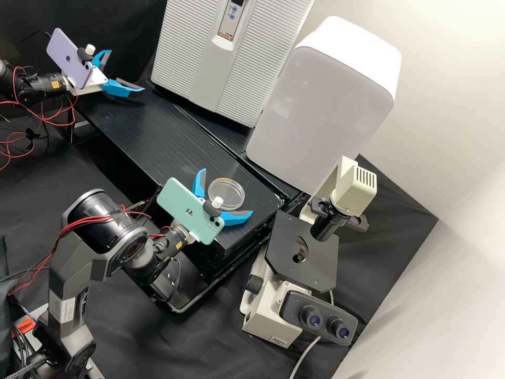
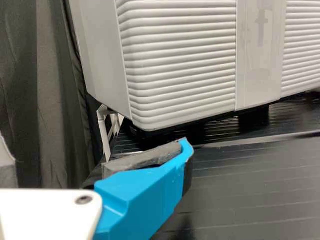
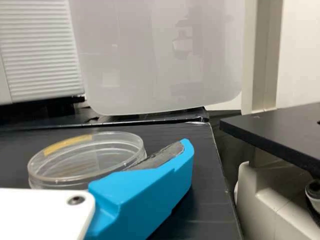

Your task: Slide the petri dish to the left

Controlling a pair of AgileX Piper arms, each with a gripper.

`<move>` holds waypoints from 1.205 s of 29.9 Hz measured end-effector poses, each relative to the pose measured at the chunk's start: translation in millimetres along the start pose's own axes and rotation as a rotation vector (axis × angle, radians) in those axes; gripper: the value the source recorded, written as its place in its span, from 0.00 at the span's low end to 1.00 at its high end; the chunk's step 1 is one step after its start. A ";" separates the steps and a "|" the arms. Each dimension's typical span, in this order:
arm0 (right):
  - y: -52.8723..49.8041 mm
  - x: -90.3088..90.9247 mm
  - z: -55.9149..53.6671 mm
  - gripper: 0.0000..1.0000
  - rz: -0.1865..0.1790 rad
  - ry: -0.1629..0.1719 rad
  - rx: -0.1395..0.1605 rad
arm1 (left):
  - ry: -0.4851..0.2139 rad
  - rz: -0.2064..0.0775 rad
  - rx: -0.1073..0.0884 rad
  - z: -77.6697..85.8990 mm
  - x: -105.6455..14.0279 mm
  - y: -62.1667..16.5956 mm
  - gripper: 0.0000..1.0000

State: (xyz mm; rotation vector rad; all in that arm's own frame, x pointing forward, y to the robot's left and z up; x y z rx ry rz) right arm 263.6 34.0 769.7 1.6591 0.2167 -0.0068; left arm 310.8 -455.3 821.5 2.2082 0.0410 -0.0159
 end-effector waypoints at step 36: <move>-10.4 5.3 1.6 0.00 -0.018 -0.006 -0.039 | 0.000 0.000 0.000 0.0 0.0 0.0 1.00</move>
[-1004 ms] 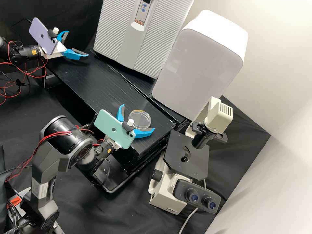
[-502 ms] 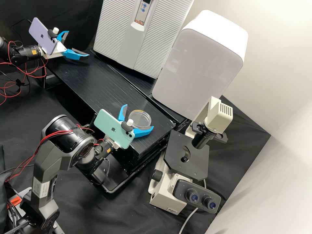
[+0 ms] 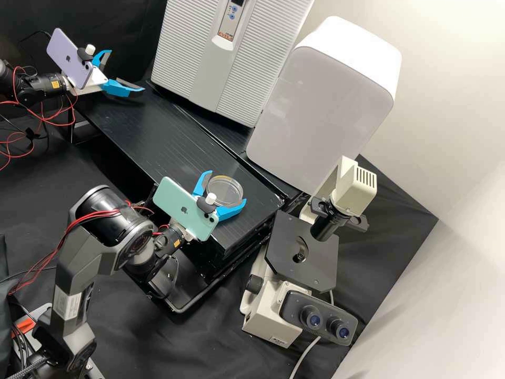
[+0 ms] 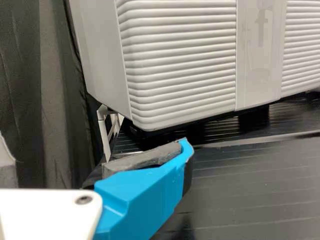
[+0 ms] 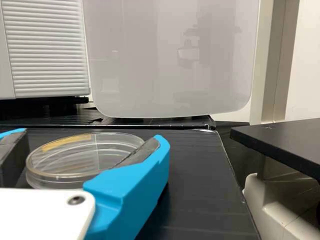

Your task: Slide the petri dish to the left

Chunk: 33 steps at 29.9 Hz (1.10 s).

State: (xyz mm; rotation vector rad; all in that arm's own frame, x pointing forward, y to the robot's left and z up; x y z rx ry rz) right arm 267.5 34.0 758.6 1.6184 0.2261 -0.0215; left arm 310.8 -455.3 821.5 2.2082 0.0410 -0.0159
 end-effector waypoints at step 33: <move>-51.3 22.9 -79.1 0.00 -0.132 0.009 0.013 | 0.000 0.000 0.000 0.0 0.0 0.0 1.00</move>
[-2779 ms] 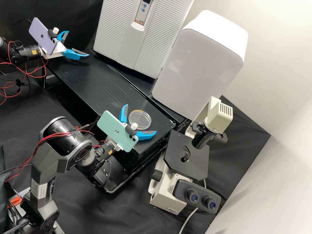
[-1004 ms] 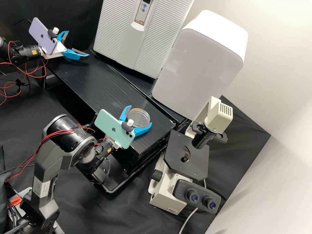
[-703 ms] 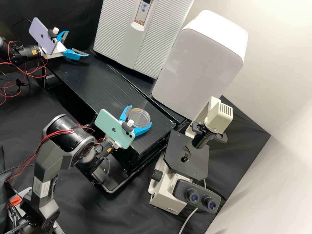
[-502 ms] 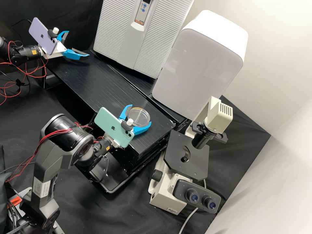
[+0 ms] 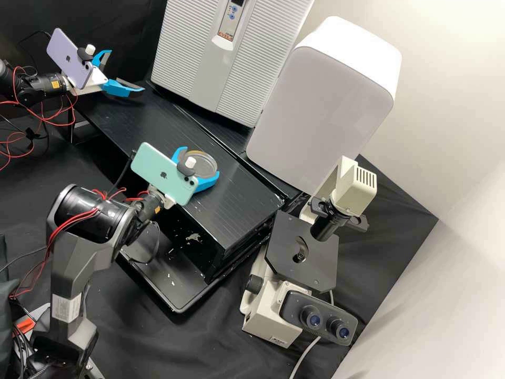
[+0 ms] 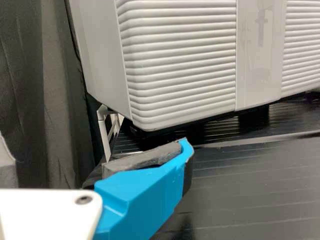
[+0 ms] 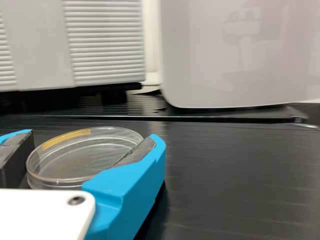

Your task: Slide the petri dish to the left

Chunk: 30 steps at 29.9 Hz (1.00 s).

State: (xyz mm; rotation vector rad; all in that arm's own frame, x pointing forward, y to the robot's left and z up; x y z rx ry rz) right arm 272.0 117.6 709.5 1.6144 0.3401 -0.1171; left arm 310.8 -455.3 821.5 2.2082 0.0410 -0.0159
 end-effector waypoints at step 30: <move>-62.7 8.6 -101.0 0.00 -0.099 0.062 -0.213 | 0.000 0.000 0.000 0.0 0.0 0.0 1.00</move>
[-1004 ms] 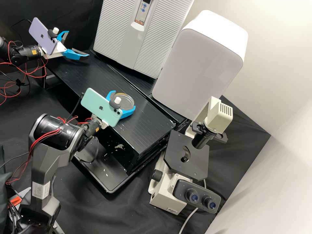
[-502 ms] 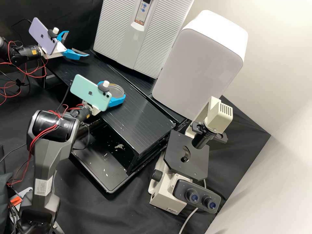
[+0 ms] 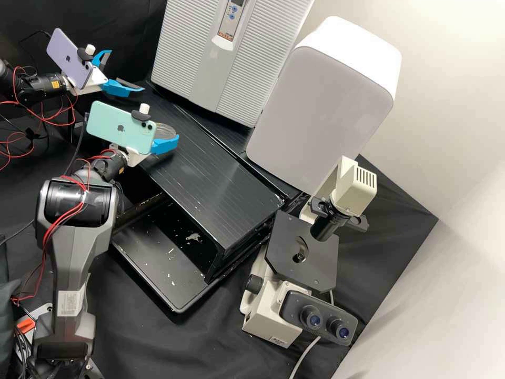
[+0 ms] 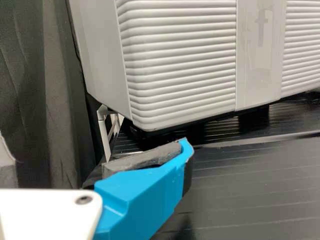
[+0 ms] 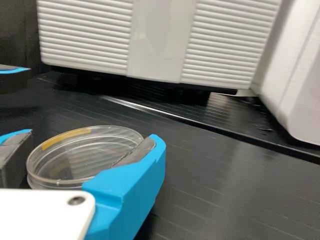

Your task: Slide the petri dish to the left

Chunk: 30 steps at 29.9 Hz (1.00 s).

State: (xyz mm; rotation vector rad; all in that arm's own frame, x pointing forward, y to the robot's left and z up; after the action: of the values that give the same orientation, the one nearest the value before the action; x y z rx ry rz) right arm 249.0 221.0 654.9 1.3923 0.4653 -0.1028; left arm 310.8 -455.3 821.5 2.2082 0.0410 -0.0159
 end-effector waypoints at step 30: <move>-5.4 52.3 -26.4 0.00 -0.040 -0.050 -0.048 | 0.000 0.000 0.000 0.0 0.0 0.0 1.00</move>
State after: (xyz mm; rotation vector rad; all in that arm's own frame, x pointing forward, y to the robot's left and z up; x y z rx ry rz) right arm 287.8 255.8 627.6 1.3305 0.4518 -0.1579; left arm 310.8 -455.3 821.5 2.2082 0.0410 -0.0159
